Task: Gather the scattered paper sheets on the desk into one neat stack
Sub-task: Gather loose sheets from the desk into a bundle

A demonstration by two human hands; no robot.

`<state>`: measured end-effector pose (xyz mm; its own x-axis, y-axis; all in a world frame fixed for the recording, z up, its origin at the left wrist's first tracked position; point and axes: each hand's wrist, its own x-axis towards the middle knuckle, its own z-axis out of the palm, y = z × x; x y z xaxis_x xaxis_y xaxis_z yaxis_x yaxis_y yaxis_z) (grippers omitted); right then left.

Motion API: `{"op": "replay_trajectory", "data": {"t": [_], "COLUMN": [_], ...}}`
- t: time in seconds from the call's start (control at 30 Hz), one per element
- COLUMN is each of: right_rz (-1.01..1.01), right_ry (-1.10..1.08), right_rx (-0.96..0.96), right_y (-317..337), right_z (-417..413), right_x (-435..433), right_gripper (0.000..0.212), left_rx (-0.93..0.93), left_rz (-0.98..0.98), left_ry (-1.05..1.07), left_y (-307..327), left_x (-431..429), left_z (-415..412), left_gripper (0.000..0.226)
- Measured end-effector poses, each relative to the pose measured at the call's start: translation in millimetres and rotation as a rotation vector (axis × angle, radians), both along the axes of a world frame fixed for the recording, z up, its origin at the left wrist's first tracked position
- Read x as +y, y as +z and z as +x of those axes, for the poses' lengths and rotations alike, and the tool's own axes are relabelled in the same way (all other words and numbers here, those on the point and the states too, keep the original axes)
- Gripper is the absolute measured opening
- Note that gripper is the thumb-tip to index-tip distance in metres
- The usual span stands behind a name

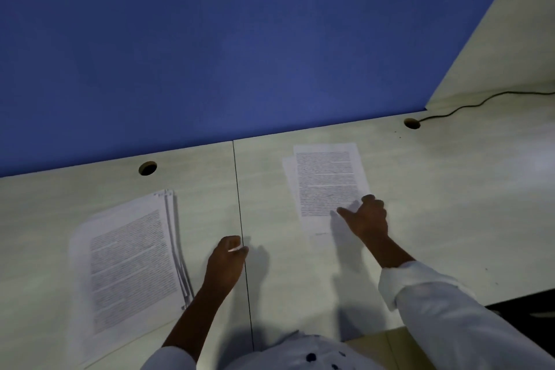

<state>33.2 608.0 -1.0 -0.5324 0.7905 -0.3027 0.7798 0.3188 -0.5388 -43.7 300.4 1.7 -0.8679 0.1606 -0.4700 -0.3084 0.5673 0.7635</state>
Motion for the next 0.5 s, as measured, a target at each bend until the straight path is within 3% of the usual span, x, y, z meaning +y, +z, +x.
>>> {"op": "replay_trajectory", "data": {"t": [0.1,0.17,0.3,0.5], "right_rz": [0.062,0.177,0.34,0.338], "right_ry": [0.066,0.207,0.387,0.52], "right_rx": [-0.133,-0.202,-0.12,-0.041], "right_y": [-6,-18,-31,-38], "right_z": [2,8,31,90], "right_x": [20,23,14,-22], "right_gripper": [0.089,0.083,0.067,0.058], "left_rx": [0.01,0.01,-0.016,0.045], "left_rz": [-0.041,-0.056,-0.073,-0.15], "left_ry": [-0.033,-0.024,0.02,-0.013], "left_y": [-4,-9,-15,-12], "left_x": [14,23,45,84], "left_z": [10,15,31,72], "left_gripper": [0.025,0.017,0.014,0.032]}}
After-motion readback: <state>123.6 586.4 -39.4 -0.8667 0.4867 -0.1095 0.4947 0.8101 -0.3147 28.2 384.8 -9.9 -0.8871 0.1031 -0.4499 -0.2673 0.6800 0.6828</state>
